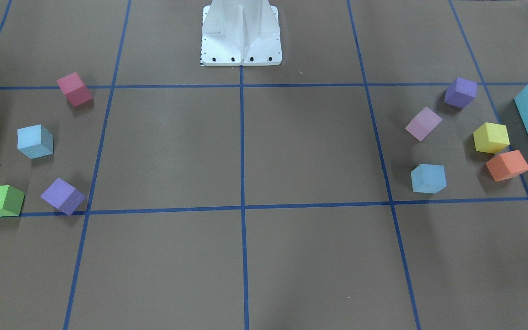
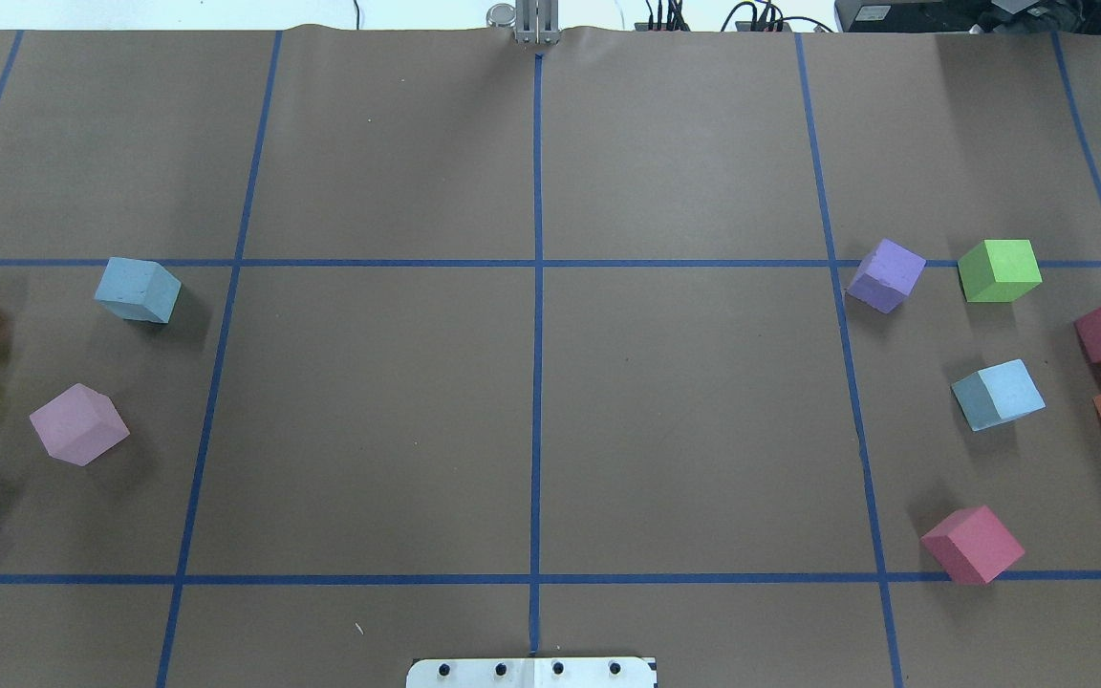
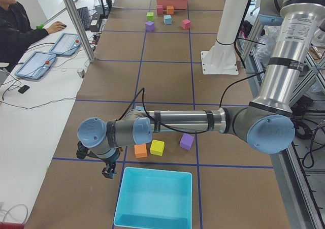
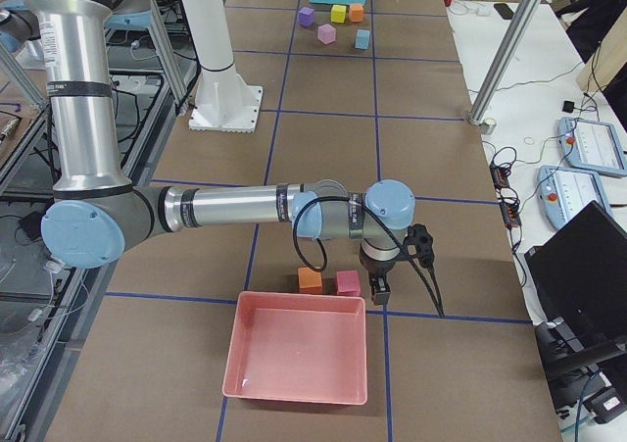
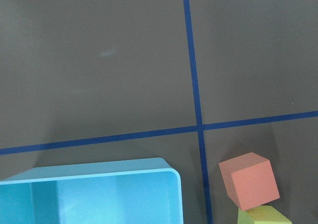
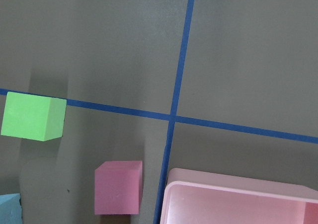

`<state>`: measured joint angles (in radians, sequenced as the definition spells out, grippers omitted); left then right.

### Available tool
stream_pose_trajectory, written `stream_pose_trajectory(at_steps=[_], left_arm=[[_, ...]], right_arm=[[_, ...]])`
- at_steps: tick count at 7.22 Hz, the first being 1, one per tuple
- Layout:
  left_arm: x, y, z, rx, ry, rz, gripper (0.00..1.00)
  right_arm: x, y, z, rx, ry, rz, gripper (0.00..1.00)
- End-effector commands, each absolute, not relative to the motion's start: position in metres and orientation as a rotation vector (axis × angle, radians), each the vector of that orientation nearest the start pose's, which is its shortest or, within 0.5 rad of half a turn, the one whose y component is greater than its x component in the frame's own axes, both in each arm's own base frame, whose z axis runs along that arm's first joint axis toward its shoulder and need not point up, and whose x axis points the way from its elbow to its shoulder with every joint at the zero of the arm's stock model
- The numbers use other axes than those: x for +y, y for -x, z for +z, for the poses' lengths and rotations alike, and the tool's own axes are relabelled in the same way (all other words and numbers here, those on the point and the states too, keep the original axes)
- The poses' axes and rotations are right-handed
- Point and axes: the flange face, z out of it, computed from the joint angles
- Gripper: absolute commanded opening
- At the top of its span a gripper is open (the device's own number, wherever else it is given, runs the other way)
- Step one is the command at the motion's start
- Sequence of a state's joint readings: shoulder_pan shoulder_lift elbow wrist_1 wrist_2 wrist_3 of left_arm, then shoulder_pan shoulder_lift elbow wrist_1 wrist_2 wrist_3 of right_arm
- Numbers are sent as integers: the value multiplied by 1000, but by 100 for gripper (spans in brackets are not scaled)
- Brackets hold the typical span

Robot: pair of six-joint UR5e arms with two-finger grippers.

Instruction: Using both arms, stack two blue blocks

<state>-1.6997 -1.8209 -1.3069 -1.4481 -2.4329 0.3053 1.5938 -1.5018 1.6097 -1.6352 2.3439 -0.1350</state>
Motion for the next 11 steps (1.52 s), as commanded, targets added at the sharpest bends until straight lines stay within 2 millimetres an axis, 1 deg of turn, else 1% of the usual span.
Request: stream_pose_trajectory(at_steps=[1,7,8,9,10,11], left_arm=[[-575,133,655,868,-65,108,98],[-575,133,650,865,-75,112,98],[-575,133,650,865,-75,112,98],[-575,133,650,865,-75,112,98],[-576,133,649,865,-77,113,98],[-576,133,649,865,-75,112,98]], right_arm=[[-521,-75,610,-769,-103,-125,100],[-521,-68,600,-870,-116,-130,100],[-526,-61,592,-889,-125,-147,100],[-528,-40,589,-901,-114,-186,100],[-532,-15,574,-903,-113,-224,100],[-547,25,540,-910,-65,-159,100]])
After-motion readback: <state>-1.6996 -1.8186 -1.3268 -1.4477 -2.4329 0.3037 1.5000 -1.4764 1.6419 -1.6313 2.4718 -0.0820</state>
